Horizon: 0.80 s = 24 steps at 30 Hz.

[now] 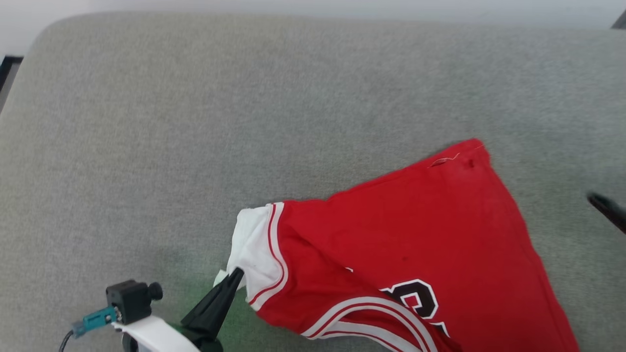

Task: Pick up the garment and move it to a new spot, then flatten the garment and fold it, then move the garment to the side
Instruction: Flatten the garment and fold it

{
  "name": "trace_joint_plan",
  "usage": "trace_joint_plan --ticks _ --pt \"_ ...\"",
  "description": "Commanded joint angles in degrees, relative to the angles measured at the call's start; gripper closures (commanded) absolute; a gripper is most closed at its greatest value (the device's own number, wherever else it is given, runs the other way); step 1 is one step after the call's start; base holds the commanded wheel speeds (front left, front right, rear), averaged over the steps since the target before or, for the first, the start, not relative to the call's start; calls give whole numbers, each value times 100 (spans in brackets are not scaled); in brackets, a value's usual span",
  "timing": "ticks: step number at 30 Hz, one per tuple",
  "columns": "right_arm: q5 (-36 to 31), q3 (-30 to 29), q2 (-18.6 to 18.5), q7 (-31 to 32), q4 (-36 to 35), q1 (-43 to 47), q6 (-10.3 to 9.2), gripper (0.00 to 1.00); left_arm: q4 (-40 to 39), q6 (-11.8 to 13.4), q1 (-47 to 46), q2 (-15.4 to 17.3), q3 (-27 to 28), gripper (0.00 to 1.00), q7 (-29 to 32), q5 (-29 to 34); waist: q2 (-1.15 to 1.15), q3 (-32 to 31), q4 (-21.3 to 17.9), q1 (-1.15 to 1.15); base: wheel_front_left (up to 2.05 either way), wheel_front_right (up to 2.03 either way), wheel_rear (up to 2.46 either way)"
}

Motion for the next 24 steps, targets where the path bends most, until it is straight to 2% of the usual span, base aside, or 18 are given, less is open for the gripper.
trace_joint_plan --ticks 1,4,6,11,16,20,22,23,24 --pt "-197 263 145 -115 146 -408 -3 0 -18 13 -136 -51 -13 100 -11 90 0 171 106 0 0 0 0" --pt "-390 847 392 -104 503 -1206 -3 0 -3 13 -242 -113 -27 100 -11 118 0 346 182 0 0 0 0" --pt "-546 1435 603 -51 1107 -1930 -3 0 26 13 -347 -201 -60 100 -11 123 0 507 256 0 0 0 0" --pt "-877 2351 621 -76 2135 -2798 -3 0 63 13 -543 -311 -172 100 -12 146 0 724 426 0 0 0 0" --pt "-756 3222 591 -116 2791 -3206 -3 0 100 13 -652 -403 -197 100 -12 146 0 832 532 0 0 0 0" --pt "-593 3963 562 -79 3142 -3203 -1 0 150 13 -694 -497 -240 100 -12 161 0 835 535 0 0 0 0" --pt "-557 4097 557 -120 3234 -3200 -1 0 167 13 -714 -516 -257 100 -11 161 0 828 531 0 0 0 0" --pt "-519 4259 555 -152 3303 -3191 0 4 180 13 -739 -542 -271 100 -11 150 0 814 524 0 0 0 0" --pt "-479 4403 560 -202 3369 -3197 6 33 196 13 -759 -564 -275 100 -11 133 0 797 513 0 0 0 0"
